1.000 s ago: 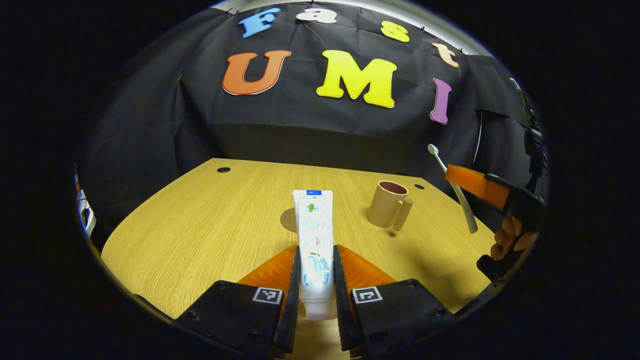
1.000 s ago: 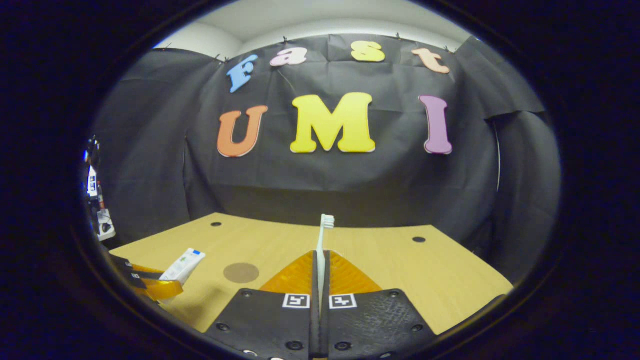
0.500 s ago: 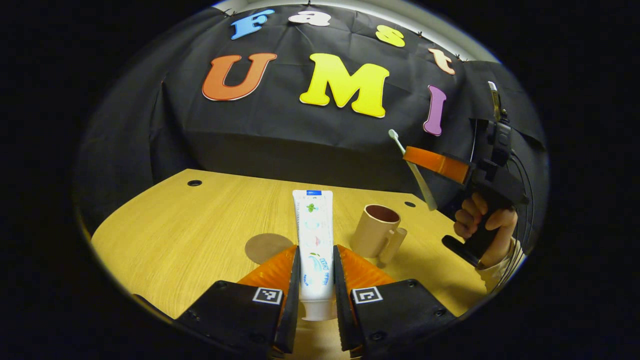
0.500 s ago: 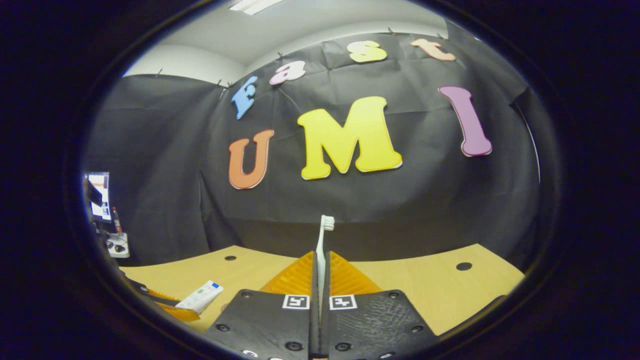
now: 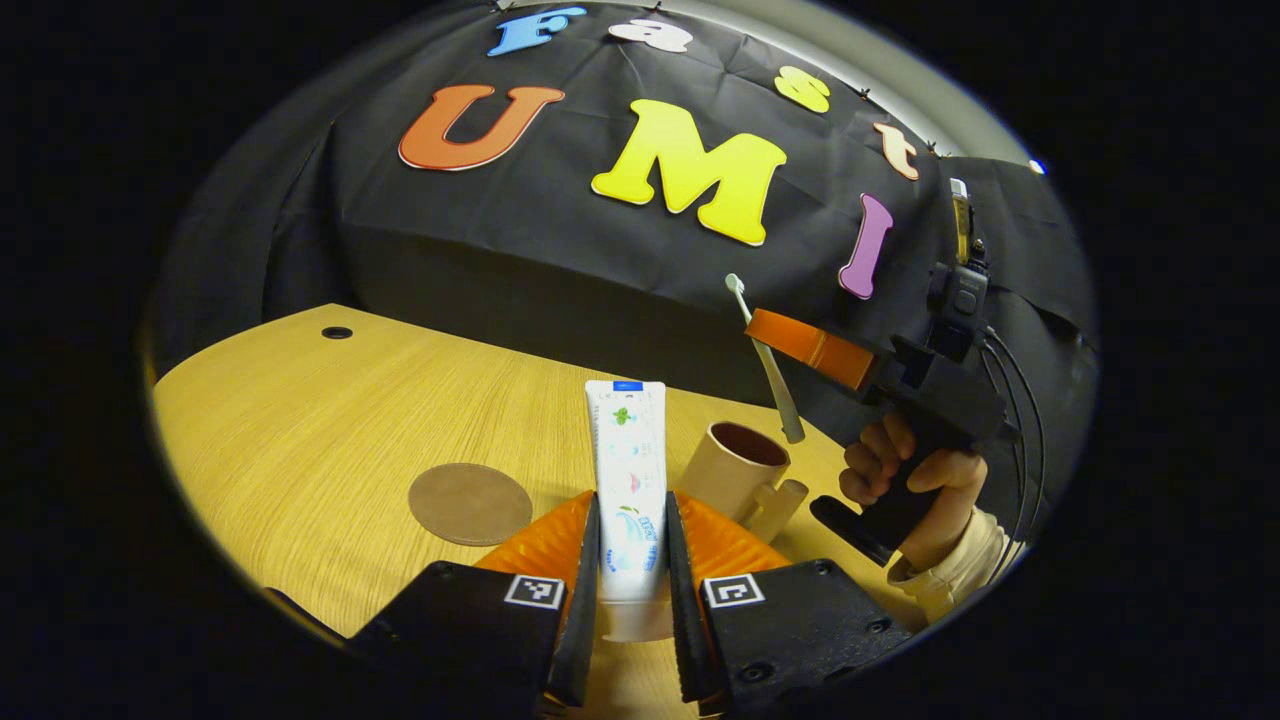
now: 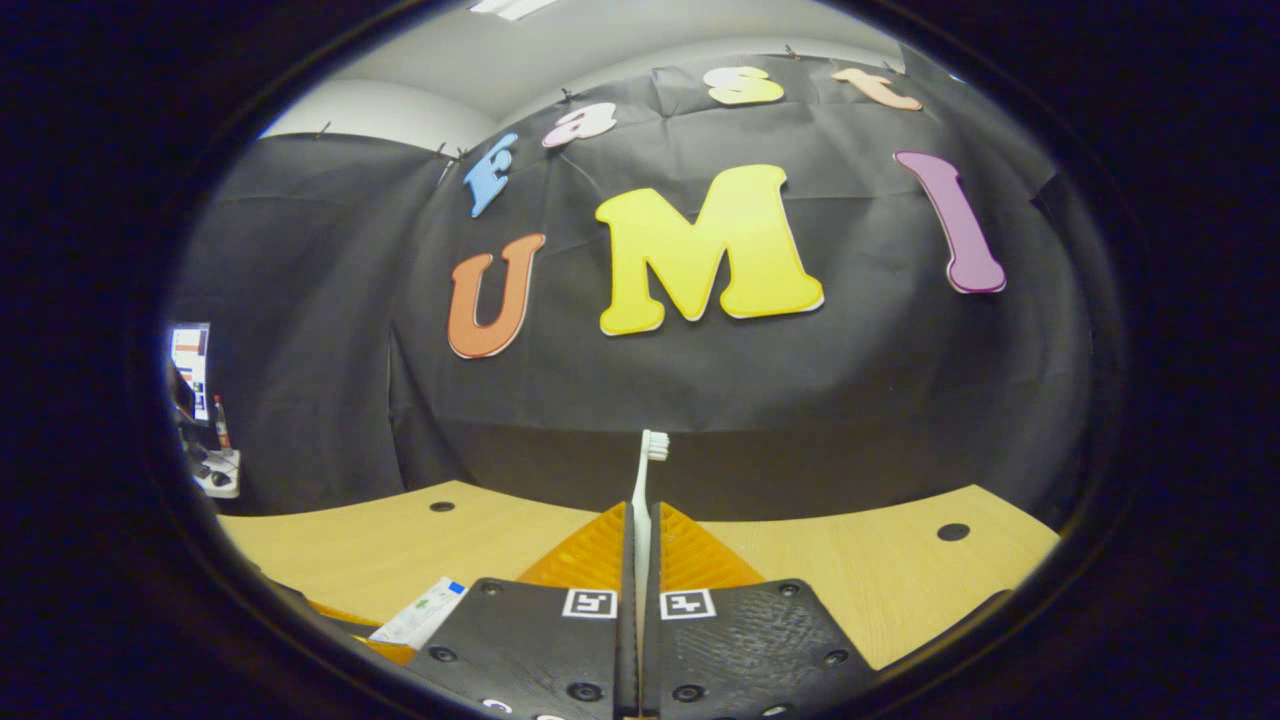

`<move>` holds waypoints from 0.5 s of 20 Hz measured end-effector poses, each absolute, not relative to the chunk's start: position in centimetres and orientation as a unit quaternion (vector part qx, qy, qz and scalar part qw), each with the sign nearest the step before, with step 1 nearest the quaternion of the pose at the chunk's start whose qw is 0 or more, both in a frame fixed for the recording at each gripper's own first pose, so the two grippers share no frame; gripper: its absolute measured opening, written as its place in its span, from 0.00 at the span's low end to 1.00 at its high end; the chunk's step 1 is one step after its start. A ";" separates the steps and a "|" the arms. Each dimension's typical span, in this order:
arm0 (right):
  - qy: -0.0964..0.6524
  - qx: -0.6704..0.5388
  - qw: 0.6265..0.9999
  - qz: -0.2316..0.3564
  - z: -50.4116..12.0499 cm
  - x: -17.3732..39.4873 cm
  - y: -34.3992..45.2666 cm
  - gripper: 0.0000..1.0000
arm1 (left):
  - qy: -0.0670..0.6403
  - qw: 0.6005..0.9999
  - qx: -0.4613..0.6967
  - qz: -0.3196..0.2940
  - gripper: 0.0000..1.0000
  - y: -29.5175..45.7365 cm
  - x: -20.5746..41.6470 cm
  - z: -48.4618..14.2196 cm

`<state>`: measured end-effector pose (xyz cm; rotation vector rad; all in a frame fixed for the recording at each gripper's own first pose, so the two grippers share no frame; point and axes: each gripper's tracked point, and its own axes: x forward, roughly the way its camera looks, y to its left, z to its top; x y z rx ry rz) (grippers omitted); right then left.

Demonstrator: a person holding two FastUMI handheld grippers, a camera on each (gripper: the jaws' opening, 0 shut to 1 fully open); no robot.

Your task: Put the toothbrush and toothpaste on the desktop into the cup, then pick up the cup and place it on the coaster on the desktop.

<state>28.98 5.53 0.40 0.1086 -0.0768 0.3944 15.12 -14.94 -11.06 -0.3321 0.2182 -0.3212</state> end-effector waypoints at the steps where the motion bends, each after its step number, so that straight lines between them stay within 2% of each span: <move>1: -0.038 0.054 0.979 0.195 0.3 29.0 5.6 0.00 | 0.116 0.965 -0.170 -0.164 0.36 -15.1 15.0 -11.5; 10: -0.022 0.057 0.980 0.188 -1.0 29.5 5.3 0.01 | 0.122 0.968 -0.156 -0.154 0.37 -14.6 14.7 -11.9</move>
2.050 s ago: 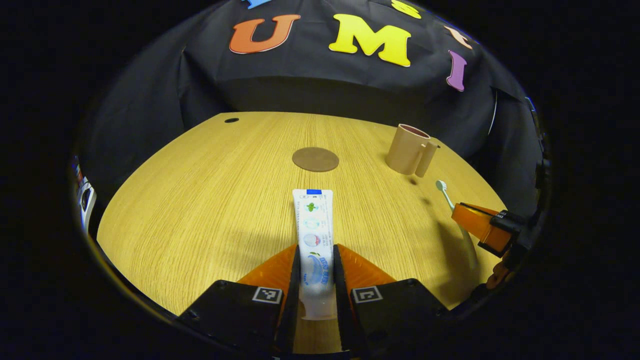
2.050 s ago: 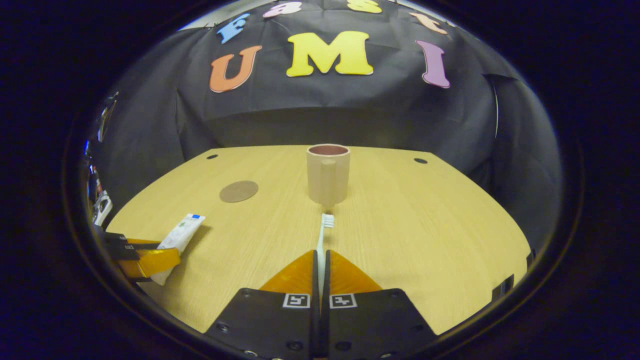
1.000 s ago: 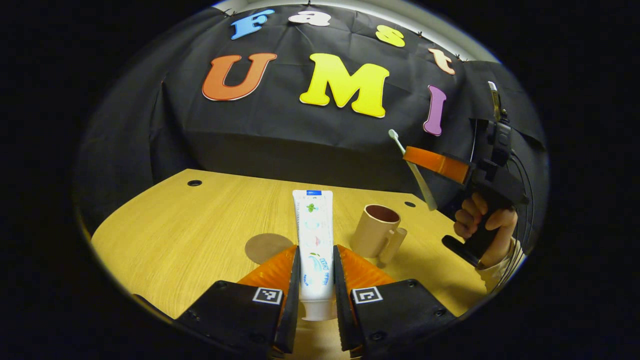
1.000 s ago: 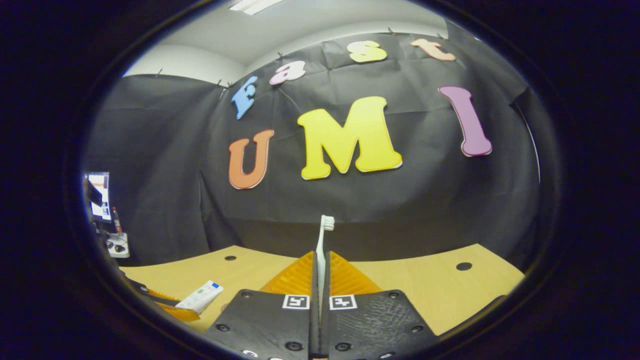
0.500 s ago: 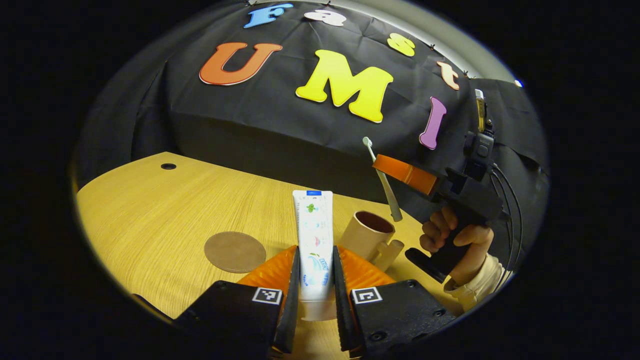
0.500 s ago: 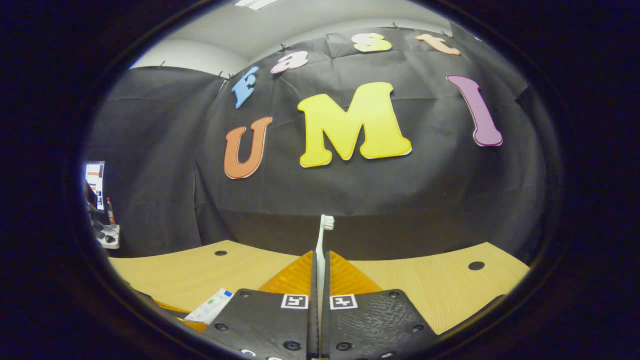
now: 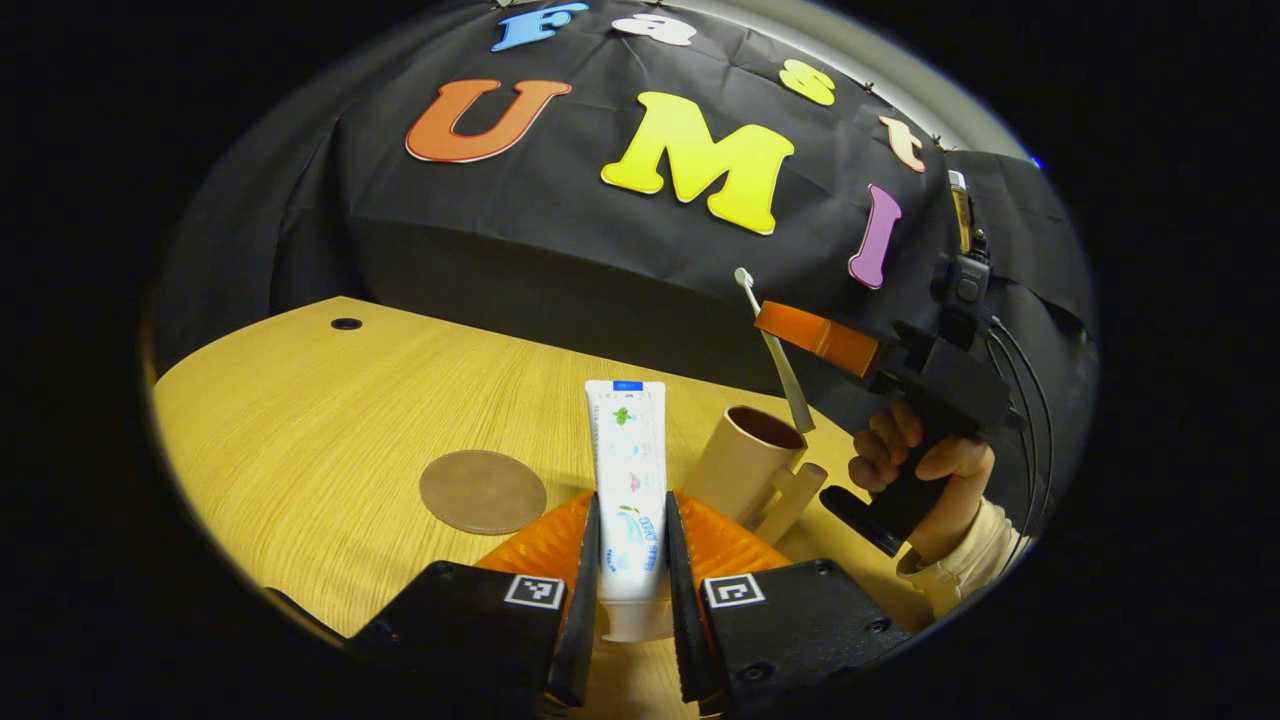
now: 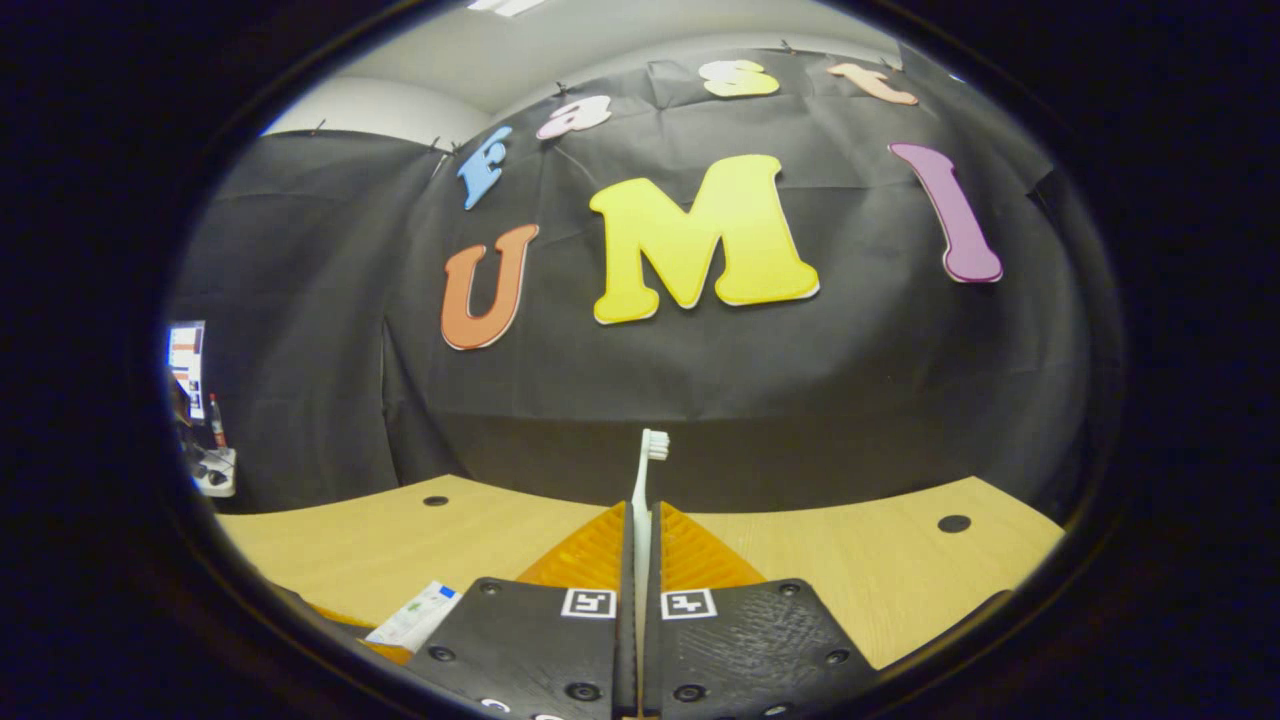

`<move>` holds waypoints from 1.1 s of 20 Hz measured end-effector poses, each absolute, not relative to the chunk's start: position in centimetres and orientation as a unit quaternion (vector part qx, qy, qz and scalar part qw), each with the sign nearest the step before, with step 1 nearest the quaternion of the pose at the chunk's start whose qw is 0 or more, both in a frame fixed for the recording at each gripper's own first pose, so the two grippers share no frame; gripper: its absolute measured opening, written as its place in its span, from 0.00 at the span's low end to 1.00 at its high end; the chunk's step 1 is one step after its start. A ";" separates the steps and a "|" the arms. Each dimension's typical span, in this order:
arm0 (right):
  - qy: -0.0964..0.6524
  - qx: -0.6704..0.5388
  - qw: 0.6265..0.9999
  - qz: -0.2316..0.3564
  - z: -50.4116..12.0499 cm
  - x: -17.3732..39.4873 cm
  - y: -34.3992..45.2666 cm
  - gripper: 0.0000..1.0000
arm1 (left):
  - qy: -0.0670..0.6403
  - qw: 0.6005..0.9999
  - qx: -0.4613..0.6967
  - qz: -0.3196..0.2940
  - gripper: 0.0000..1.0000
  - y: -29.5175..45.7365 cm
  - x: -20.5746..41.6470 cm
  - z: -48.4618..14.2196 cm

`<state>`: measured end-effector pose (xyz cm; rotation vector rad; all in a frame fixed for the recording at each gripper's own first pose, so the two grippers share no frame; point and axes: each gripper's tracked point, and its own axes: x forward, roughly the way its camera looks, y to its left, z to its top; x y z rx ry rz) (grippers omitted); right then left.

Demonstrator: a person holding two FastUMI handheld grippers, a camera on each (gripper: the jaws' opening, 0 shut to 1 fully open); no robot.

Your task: Put the toothbrush and toothpaste on the desktop into the cup, then pick up the cup and place it on the coaster on the desktop.

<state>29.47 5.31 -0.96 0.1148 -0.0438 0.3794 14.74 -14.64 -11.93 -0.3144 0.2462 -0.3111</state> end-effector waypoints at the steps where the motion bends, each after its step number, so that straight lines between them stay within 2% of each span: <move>1: -0.022 0.056 0.980 0.188 -1.1 29.5 5.2 0.01 | 0.124 0.968 -0.155 -0.152 0.37 -14.6 14.9 -12.3; 10: -0.009 0.057 0.981 0.187 -2.0 29.9 5.4 0.05 | 0.133 0.969 -0.152 -0.146 0.36 -14.1 14.9 -12.9; 18: -0.004 0.058 0.979 0.197 -2.3 27.6 5.4 0.06 | 0.116 0.973 -0.143 -0.143 0.37 -13.7 15.1 -12.2; 19: -0.004 0.057 0.979 0.195 -2.2 27.3 5.0 0.12 | 0.114 0.973 -0.142 -0.143 0.36 -13.7 15.1 -12.2; 22: -0.012 0.045 0.979 0.199 -1.5 25.5 4.8 0.16 | 0.109 0.973 -0.141 -0.144 0.36 -14.0 15.2 -11.6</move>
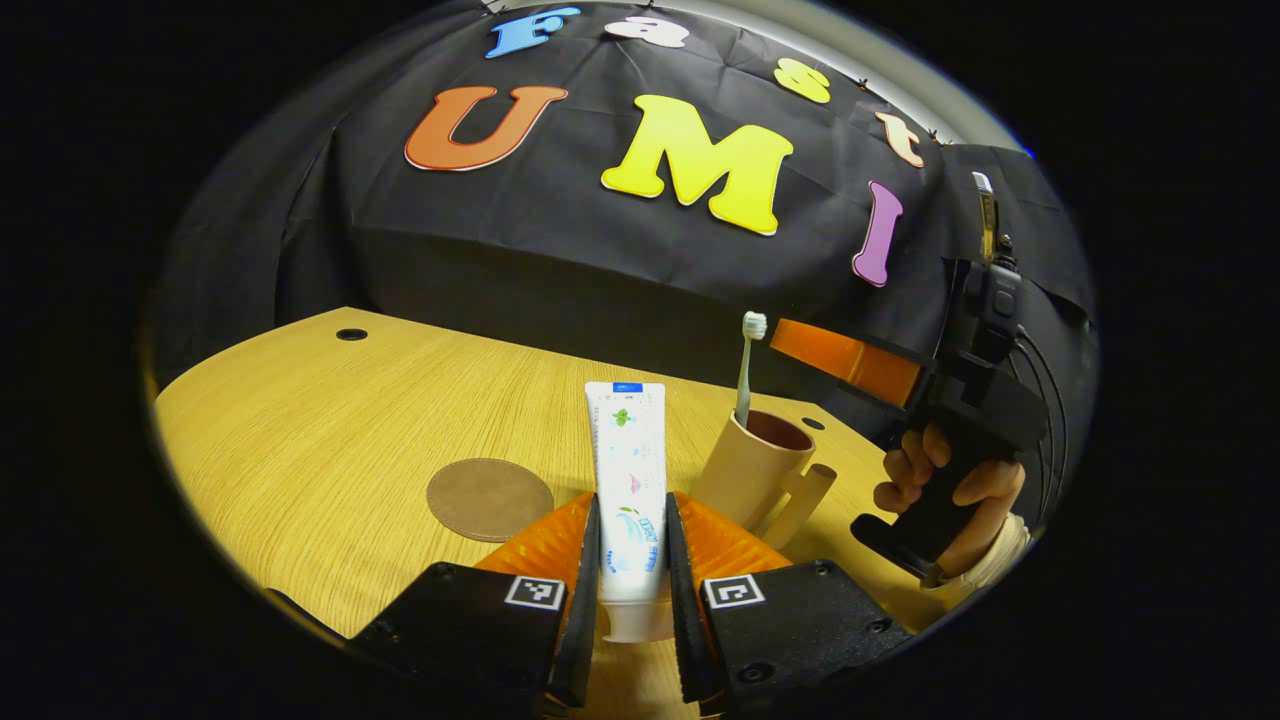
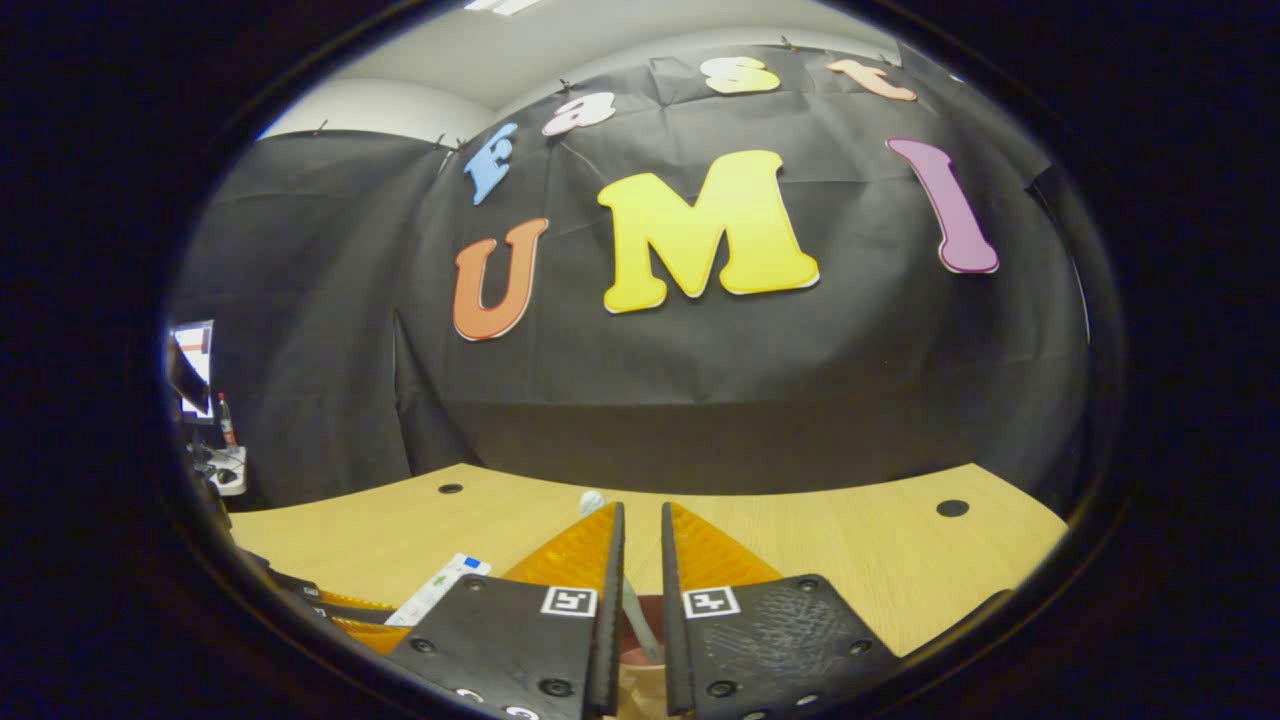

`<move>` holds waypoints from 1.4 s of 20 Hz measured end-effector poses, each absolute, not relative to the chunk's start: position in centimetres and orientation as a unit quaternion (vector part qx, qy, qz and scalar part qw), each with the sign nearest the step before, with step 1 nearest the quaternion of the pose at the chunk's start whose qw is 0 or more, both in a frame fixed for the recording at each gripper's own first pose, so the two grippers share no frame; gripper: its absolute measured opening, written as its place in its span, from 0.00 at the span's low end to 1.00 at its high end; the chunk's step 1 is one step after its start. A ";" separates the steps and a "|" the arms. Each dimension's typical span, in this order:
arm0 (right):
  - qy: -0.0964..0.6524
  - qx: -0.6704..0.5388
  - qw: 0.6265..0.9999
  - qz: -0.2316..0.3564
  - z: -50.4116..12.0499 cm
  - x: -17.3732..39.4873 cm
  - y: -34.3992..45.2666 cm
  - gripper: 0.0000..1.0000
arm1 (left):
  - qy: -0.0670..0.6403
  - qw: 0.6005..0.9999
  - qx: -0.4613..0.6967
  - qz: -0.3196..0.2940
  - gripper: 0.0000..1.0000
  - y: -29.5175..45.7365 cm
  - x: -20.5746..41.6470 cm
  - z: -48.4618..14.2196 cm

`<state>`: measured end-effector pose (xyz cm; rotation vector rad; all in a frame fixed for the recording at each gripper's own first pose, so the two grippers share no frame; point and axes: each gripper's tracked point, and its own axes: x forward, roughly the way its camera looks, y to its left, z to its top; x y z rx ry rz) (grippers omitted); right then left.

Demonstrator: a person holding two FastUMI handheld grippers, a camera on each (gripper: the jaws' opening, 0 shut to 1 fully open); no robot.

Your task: Put the toothbrush and toothpaste on the desktop into the cup, then pick up the cup and place it on the coaster on the desktop.

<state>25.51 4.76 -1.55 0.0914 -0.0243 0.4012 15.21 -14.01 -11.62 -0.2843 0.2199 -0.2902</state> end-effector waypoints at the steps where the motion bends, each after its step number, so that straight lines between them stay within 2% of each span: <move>1: -0.016 0.042 0.978 0.202 -1.2 24.9 4.6 0.23 | 0.112 0.973 -0.138 -0.145 0.37 -14.3 15.1 -11.5; 2: -0.022 0.039 0.977 0.208 -0.8 24.0 4.7 0.27 | 0.111 0.974 -0.132 -0.145 0.36 -14.6 15.0 -11.0; 5: -0.043 0.028 0.974 0.221 0.6 21.6 4.2 0.66 | 0.094 0.976 -0.122 -0.154 0.36 -15.8 14.7 -8.6; 8: -0.058 0.025 0.977 0.205 1.4 19.6 2.2 0.99 | 0.078 0.976 -0.122 -0.165 0.36 -17.4 14.9 -6.1; 16: -0.034 0.050 0.989 0.135 -2.4 15.0 -6.4 0.97 | 0.039 0.975 -0.110 -0.188 0.36 -22.5 18.6 -1.1; 23: -0.012 0.074 0.987 0.142 -5.5 13.9 -7.8 0.97 | 0.000 0.978 -0.107 -0.179 0.36 -24.9 22.7 0.9; 28: 0.001 0.095 0.983 0.154 -6.6 14.3 -7.6 0.97 | 0.004 0.977 -0.113 -0.183 0.36 -26.0 24.3 0.1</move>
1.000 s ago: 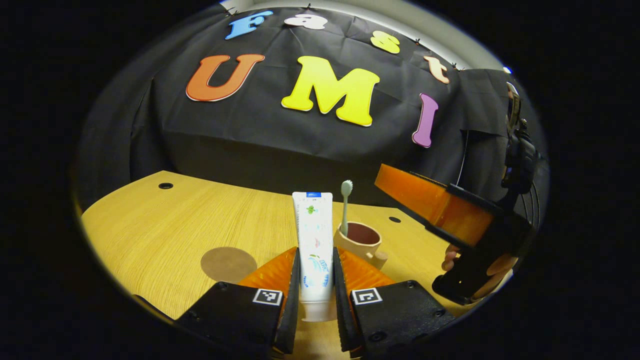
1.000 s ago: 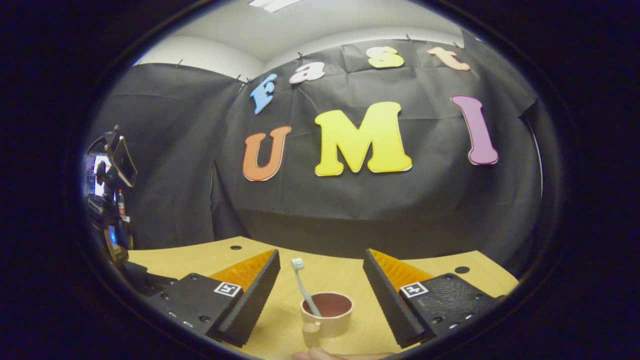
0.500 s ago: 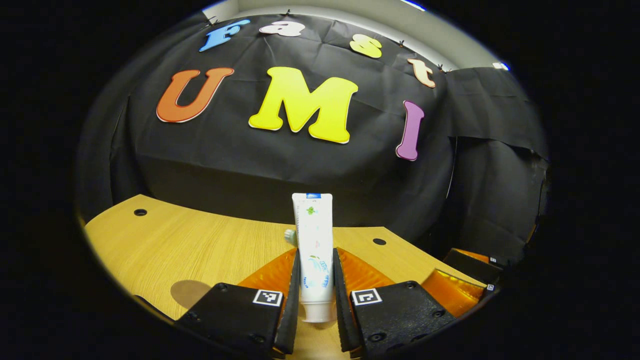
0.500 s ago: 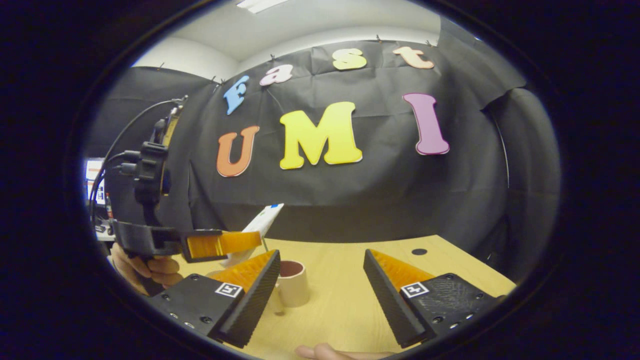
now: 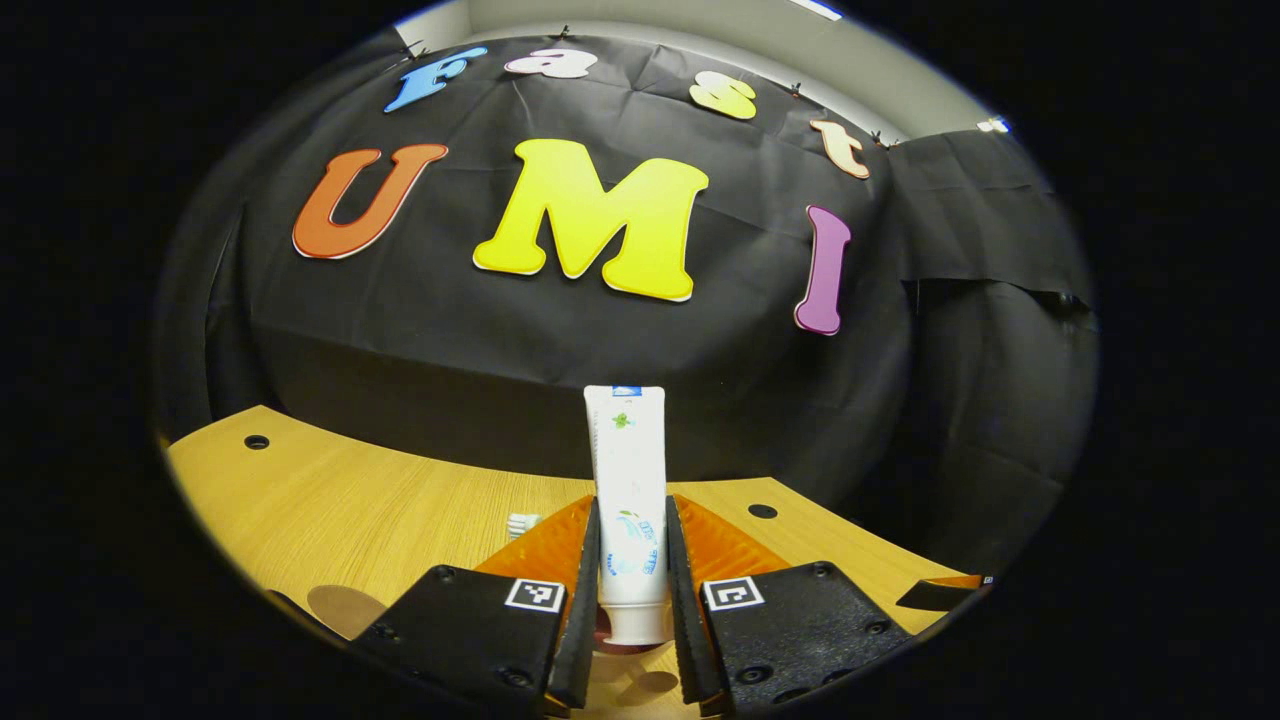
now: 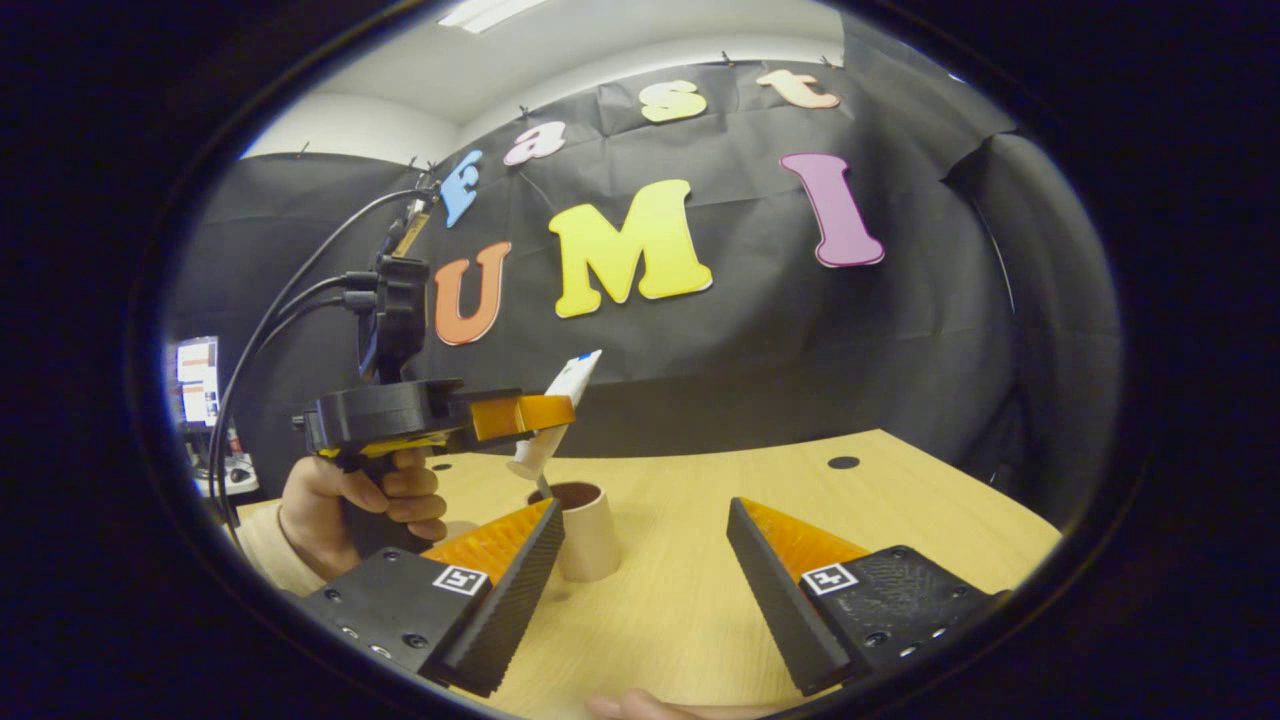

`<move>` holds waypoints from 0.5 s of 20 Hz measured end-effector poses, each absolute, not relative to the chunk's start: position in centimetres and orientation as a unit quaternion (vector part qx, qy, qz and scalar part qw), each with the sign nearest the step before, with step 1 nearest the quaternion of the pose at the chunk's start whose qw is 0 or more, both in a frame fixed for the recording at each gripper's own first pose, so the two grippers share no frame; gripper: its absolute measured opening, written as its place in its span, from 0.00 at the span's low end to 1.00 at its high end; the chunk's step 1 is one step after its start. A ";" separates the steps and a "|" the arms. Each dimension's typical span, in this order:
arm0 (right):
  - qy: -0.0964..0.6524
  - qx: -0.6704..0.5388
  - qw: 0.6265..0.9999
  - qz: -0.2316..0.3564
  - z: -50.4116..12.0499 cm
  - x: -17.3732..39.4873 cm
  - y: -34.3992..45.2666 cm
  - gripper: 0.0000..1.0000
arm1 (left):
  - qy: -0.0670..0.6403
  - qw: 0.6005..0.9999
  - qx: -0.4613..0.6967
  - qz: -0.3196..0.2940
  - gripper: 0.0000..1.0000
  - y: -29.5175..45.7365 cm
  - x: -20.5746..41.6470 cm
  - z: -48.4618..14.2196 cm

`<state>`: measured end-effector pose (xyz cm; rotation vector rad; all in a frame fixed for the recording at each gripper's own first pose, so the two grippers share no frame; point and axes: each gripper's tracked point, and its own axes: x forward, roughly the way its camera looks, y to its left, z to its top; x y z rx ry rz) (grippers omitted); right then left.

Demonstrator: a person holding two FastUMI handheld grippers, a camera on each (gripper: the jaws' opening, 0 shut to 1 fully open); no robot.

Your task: Put the toothbrush and toothpaste on the desktop into the cup, then pick up the cup and place it on the coaster on the desktop.

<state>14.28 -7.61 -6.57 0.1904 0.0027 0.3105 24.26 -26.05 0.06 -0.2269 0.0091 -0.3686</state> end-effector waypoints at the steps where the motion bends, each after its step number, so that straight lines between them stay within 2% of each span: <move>1: 0.008 0.101 0.982 0.157 -6.9 14.3 -7.8 0.97 | 0.006 0.977 -0.116 -0.181 0.36 -26.0 24.6 -0.2; 7: 0.011 0.126 0.980 0.153 -6.9 14.7 -8.6 0.97 | 0.035 0.976 -0.112 -0.185 0.39 -26.9 25.2 -2.8; 8: 0.012 0.126 0.981 0.150 -7.0 14.8 -8.7 0.97 | 0.041 0.976 -0.108 -0.184 0.34 -26.9 25.1 -3.1; 9: 0.012 0.124 0.981 0.148 -7.0 14.9 -8.7 0.97 | 0.038 0.977 -0.106 -0.183 0.40 -26.7 25.0 -3.1; 10: 0.013 0.121 0.981 0.148 -7.1 14.9 -8.6 0.97 | 0.034 0.977 -0.106 -0.182 0.40 -26.6 25.0 -3.0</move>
